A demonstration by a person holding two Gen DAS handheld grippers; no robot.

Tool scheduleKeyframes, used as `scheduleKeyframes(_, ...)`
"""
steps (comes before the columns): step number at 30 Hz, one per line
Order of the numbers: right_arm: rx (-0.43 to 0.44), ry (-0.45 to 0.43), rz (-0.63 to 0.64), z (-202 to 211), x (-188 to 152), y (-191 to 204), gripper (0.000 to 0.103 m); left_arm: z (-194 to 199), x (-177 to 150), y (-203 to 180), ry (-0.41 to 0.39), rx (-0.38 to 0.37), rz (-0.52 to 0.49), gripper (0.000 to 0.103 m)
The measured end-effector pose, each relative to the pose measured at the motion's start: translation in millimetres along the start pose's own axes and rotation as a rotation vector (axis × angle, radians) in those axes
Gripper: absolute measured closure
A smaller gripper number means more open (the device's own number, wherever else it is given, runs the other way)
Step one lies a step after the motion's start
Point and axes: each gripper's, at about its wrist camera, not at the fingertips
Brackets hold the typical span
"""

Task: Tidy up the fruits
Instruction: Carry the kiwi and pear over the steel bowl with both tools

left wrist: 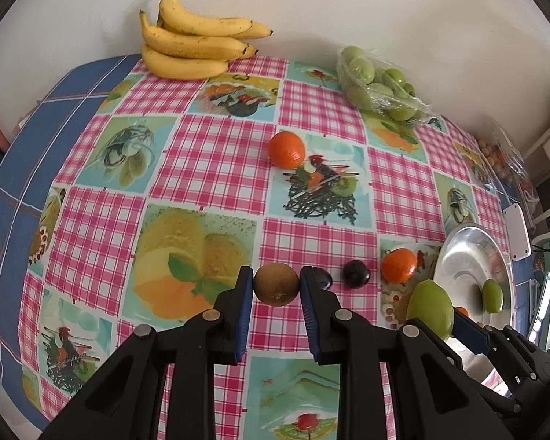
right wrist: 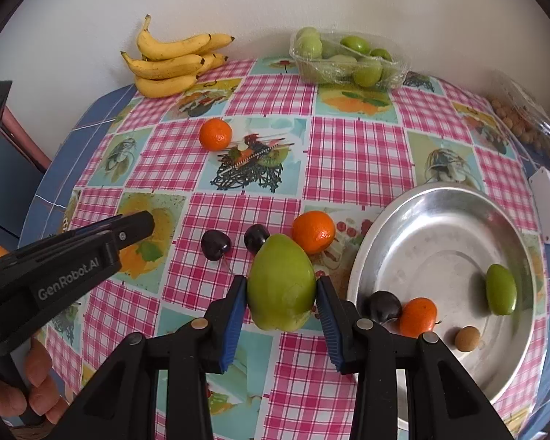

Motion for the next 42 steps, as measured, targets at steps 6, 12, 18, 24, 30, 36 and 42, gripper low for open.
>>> scheduleKeyframes(6,0.004,-0.007,-0.02,5,1,-9,0.062,4,0,-17,-0.011,-0.013,-0.035,0.076)
scheduleKeyframes(12,-0.016,-0.016,-0.089,11,1,-35,0.062,2,-2,-46,-0.002,-0.047,-0.099,0.076)
scheduleKeyframes(18,-0.039,-0.017,-0.17,13,1,-68,0.062,-2,-3,-81,0.001,-0.079,-0.173,0.076)
scheduleKeyframes(24,-0.045,-0.013,-0.264,13,-2,-103,0.062,-7,-1,-112,0.001,-0.111,-0.234,0.076)
scheduleKeyframes(30,-0.06,-0.011,-0.354,13,-7,-138,0.062,-11,0,-147,0.001,-0.14,-0.305,0.076)
scheduleKeyframes(36,-0.076,0.003,-0.409,8,-13,-160,0.062,-25,-3,-172,0.022,-0.137,-0.357,0.076)
scheduleKeyframes(42,-0.07,0.041,-0.452,-6,-19,-173,0.062,-42,-7,-178,0.056,-0.12,-0.379,0.076)
Point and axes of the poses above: each gripper's, at about its wrist camera, not at the fingertips, and z roughly against the way its jaws point, y to its left, x to its top, and after that the axes turned 9 degrees about y, right-handed
